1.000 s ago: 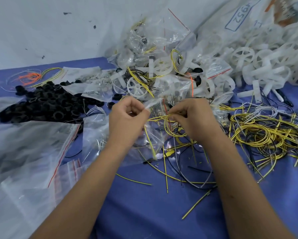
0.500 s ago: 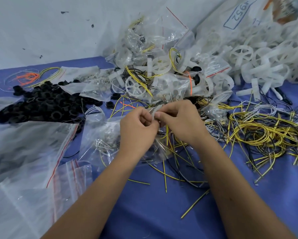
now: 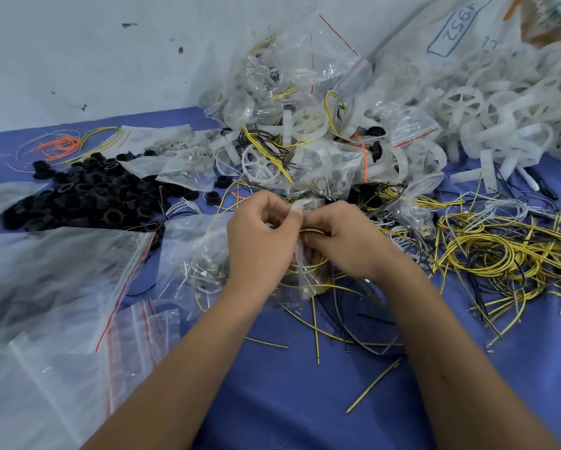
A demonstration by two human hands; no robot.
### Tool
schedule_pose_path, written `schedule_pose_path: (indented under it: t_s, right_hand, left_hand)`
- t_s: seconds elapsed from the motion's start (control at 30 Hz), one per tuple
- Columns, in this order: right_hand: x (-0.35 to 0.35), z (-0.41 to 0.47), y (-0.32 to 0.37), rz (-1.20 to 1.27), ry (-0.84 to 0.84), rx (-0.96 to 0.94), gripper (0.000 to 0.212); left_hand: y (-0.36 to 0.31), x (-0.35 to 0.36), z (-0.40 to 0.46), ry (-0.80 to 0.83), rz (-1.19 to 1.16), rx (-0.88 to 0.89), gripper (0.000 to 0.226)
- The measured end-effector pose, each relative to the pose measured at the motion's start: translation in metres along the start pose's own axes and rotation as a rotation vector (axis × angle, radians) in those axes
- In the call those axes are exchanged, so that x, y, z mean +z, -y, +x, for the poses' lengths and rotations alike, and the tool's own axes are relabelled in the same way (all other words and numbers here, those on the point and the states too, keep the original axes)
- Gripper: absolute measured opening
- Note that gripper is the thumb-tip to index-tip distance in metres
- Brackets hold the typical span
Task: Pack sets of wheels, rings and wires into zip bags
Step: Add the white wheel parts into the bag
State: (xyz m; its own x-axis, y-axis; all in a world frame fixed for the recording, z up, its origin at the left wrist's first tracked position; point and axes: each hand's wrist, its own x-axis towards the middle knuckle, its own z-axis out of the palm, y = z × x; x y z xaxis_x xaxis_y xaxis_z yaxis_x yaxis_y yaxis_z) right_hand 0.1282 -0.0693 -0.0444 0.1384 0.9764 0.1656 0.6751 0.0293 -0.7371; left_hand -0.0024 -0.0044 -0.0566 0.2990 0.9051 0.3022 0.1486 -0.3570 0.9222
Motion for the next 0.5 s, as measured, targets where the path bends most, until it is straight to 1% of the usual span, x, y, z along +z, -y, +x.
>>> schedule_pose_path:
  t_s: [0.07, 0.13, 0.2, 0.23, 0.27, 0.3, 0.33, 0.37, 0.4, 0.43, 0.47, 0.5]
  right_hand:
    - [0.005, 0.002, 0.002, 0.014, -0.129, -0.014, 0.036]
    - [0.01, 0.003, 0.002, -0.048, -0.181, -0.01, 0.032]
    - [0.02, 0.003, 0.003, -0.031, -0.196, -0.049, 0.014]
    - [0.024, 0.001, 0.008, 0.019, -0.198, -0.085, 0.015]
    - [0.028, 0.001, 0.013, 0.07, -0.234, -0.129, 0.026]
    - [0.031, 0.0, 0.016, 0.19, -0.223, -0.139, 0.037]
    - [0.035, -0.001, 0.013, 0.252, -0.195, -0.151, 0.04]
    - [0.036, 0.0, 0.013, 0.263, -0.143, -0.184, 0.035]
    - [0.032, 0.0, 0.011, 0.198, -0.083, -0.235, 0.025]
    - [0.027, 0.001, 0.008, 0.148, -0.01, -0.219, 0.022]
    - [0.022, 0.002, 0.004, 0.029, 0.022, -0.187, 0.021]
    - [0.017, 0.003, 0.0, -0.025, 0.031, -0.162, 0.02]
  left_hand:
    - [-0.009, 0.004, -0.004, -0.003, 0.012, 0.064, 0.021]
    - [-0.018, 0.008, -0.008, -0.012, -0.005, 0.125, 0.02]
    - [-0.025, 0.011, -0.011, -0.023, -0.017, 0.178, 0.019]
    - [-0.027, 0.012, -0.012, -0.027, -0.019, 0.195, 0.019]
    - [-0.027, 0.013, -0.013, -0.029, -0.019, 0.205, 0.019]
    - [-0.027, 0.013, -0.013, -0.034, -0.015, 0.208, 0.019]
    - [-0.025, 0.012, -0.012, -0.043, -0.013, 0.205, 0.02]
    - [-0.022, 0.011, -0.011, -0.053, -0.016, 0.195, 0.02]
    - [-0.019, 0.01, -0.01, -0.061, -0.024, 0.179, 0.02]
    - [-0.014, 0.008, -0.008, -0.067, -0.032, 0.158, 0.02]
    - [-0.009, 0.006, -0.006, -0.074, -0.034, 0.132, 0.02]
    - [-0.004, 0.004, -0.005, -0.084, -0.029, 0.102, 0.021]
